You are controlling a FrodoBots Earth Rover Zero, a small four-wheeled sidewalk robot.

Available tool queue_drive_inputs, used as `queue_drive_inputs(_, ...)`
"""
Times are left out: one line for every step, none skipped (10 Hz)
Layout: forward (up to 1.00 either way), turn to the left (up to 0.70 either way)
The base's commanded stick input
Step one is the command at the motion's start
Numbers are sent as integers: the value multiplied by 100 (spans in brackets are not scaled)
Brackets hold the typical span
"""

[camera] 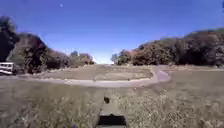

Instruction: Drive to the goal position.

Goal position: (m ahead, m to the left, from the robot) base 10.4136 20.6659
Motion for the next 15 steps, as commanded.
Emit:
queue_drive_inputs(100, 1)
queue_drive_inputs(100, 3)
queue_drive_inputs(100, 16)
queue_drive_inputs(100, 40)
queue_drive_inputs(100, 40)
queue_drive_inputs(100, 40)
queue_drive_inputs(100, 6)
queue_drive_inputs(100, 1)
queue_drive_inputs(100, 0)
queue_drive_inputs(100, 0)
queue_drive_inputs(100, 0)
queue_drive_inputs(100, 0)
queue_drive_inputs(100, 0)
queue_drive_inputs(100, 0)
queue_drive_inputs(100, 0)
